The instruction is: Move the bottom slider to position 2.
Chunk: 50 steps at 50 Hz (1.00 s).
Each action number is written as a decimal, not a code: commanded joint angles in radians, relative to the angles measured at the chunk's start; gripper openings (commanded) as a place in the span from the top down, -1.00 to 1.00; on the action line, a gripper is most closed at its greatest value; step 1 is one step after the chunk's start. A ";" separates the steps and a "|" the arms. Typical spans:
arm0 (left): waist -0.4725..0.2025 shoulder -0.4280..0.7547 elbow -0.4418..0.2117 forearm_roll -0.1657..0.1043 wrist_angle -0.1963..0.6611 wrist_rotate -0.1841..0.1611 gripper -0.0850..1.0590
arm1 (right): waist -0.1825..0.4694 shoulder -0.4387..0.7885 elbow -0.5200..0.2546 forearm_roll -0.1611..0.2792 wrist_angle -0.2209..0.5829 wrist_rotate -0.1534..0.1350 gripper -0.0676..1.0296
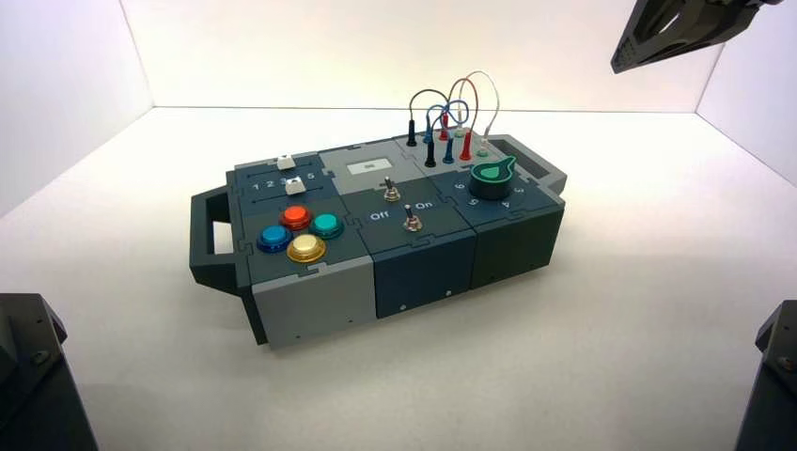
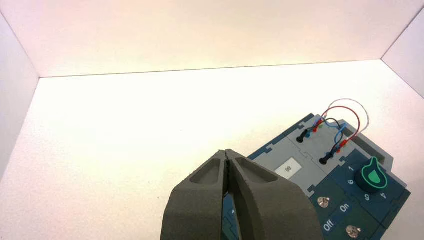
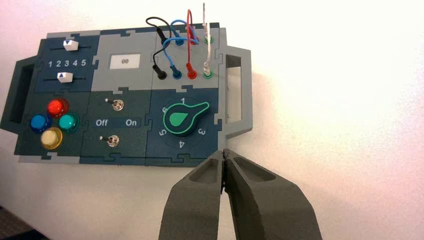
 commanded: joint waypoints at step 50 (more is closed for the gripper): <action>-0.009 0.066 -0.021 -0.003 -0.003 0.003 0.91 | 0.029 0.017 -0.023 0.014 -0.009 -0.002 0.92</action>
